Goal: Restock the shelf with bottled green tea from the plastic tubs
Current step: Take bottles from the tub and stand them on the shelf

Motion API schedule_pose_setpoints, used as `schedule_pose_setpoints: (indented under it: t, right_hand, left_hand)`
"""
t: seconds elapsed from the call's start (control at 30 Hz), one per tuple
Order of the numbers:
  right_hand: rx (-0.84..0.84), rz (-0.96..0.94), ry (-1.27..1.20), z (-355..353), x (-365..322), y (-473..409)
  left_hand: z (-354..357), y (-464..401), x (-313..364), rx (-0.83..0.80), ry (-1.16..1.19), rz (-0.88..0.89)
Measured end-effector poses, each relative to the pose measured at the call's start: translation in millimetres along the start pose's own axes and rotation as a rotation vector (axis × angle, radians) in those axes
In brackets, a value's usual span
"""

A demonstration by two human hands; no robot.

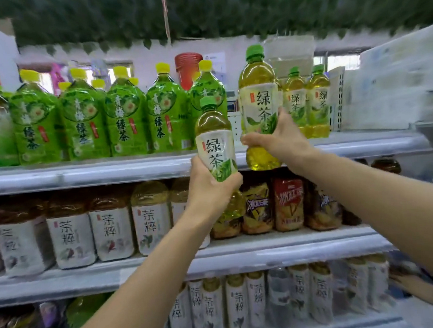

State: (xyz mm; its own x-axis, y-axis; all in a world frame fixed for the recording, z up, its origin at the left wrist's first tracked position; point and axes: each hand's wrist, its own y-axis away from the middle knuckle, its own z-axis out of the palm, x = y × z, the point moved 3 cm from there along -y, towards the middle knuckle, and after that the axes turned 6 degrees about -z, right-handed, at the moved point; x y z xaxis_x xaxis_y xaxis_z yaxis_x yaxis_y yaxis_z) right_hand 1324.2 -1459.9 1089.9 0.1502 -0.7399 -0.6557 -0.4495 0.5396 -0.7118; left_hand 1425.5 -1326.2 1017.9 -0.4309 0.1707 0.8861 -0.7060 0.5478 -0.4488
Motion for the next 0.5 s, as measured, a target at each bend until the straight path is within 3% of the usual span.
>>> schedule_pose_setpoints:
  t: [0.4, 0.5]
  right_hand:
    - [0.121, 0.064, -0.017, -3, 43, -99]
    - [0.085, 0.119, -0.013, 8, 60, -109]
  left_hand:
    - [24, -66, 4, -0.019, -0.045, 0.074]
    - [23, -72, 1, -0.045, -0.044, 0.082]
